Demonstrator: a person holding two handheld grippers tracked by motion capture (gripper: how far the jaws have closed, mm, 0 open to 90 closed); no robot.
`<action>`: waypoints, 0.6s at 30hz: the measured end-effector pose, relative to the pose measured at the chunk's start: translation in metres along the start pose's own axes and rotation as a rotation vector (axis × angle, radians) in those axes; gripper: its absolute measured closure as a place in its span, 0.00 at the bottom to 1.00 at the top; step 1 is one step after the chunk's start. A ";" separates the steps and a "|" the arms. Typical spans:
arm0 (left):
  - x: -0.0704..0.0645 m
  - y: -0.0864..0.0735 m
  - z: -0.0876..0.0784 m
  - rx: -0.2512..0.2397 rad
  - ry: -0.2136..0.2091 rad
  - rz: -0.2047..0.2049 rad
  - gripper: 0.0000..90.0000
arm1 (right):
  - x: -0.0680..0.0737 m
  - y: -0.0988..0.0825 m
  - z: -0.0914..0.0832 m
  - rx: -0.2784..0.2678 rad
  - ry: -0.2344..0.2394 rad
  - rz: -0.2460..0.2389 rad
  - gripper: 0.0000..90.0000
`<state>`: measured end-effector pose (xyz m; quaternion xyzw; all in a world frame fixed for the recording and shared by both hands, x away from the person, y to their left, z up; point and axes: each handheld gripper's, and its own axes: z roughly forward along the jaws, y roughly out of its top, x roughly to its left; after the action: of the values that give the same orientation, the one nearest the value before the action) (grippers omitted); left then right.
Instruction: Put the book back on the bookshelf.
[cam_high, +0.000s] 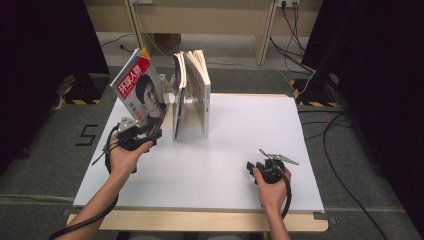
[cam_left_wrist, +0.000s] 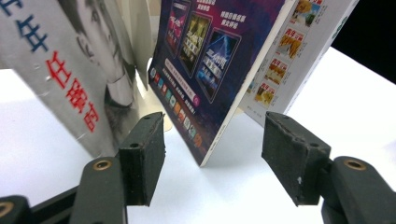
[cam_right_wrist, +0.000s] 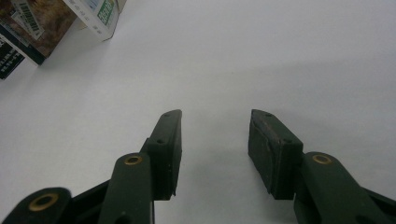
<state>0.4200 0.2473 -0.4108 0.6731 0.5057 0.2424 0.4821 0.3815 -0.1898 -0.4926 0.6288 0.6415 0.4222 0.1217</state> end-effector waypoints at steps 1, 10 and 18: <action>0.001 -0.001 -0.001 0.002 0.000 0.000 0.43 | 0.000 0.000 0.000 0.000 0.000 0.000 0.61; 0.012 -0.014 -0.011 0.019 0.007 -0.010 0.43 | 0.000 0.000 0.000 -0.001 -0.001 0.000 0.61; 0.018 -0.023 -0.019 0.020 0.013 -0.023 0.43 | 0.000 0.000 0.000 -0.006 -0.003 0.004 0.61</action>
<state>0.4012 0.2720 -0.4259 0.6703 0.5191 0.2361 0.4749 0.3813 -0.1892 -0.4929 0.6304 0.6386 0.4236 0.1239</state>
